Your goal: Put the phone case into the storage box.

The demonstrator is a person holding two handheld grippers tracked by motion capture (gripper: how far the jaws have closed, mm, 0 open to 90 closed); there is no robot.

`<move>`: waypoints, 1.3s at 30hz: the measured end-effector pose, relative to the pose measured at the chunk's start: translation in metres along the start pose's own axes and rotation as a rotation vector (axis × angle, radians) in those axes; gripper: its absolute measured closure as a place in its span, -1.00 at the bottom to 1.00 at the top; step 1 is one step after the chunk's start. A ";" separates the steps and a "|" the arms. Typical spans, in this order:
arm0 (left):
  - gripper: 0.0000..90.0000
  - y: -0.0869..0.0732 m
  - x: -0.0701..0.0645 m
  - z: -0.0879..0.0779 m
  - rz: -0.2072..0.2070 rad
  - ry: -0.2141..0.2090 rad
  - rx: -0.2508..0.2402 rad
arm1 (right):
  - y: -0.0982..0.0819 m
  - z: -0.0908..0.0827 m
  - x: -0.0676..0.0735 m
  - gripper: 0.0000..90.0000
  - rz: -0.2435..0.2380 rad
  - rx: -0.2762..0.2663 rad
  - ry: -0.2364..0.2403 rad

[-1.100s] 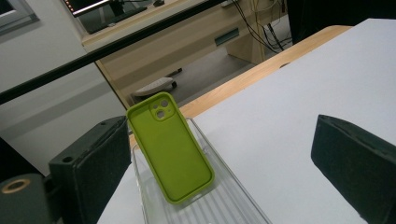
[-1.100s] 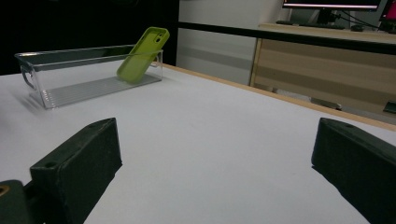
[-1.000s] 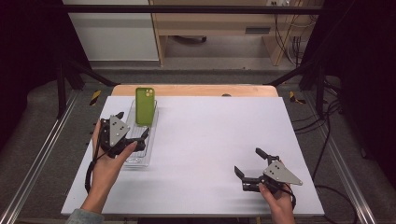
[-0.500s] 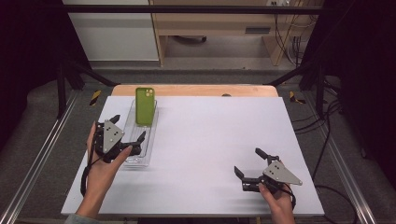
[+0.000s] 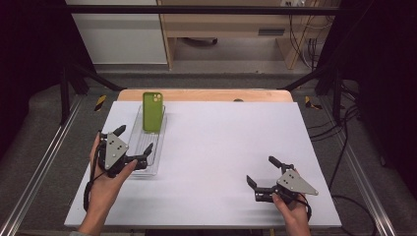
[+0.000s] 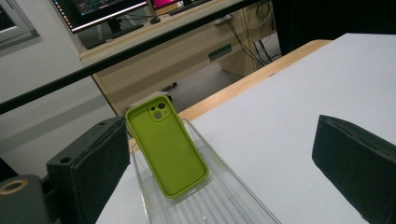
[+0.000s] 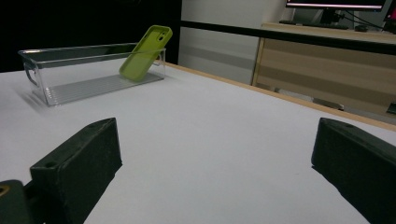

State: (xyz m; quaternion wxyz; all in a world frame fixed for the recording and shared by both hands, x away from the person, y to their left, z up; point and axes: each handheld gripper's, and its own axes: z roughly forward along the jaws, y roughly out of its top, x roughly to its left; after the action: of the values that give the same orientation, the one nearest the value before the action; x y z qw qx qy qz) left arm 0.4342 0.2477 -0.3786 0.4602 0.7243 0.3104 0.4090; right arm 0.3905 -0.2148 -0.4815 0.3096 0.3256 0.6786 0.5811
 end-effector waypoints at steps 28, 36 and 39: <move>-0.92 -0.033 0.012 -0.033 -0.142 -0.018 -0.147 | 0.000 0.000 0.001 -0.96 -0.002 0.003 0.006; -0.93 -0.039 0.018 -0.043 -0.147 -0.039 -0.159 | 0.000 0.001 0.002 -0.96 -0.004 0.001 0.009; -0.93 -0.044 0.017 -0.046 -0.160 -0.057 -0.167 | 0.000 0.001 0.002 -0.96 -0.004 0.002 0.008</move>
State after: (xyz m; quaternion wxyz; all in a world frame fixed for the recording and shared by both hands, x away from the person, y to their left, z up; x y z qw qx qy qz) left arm 0.3986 0.2977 -0.4030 0.5585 0.6678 0.3189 0.3746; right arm 0.3899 -0.2127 -0.4818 0.3075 0.3221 0.6809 0.5814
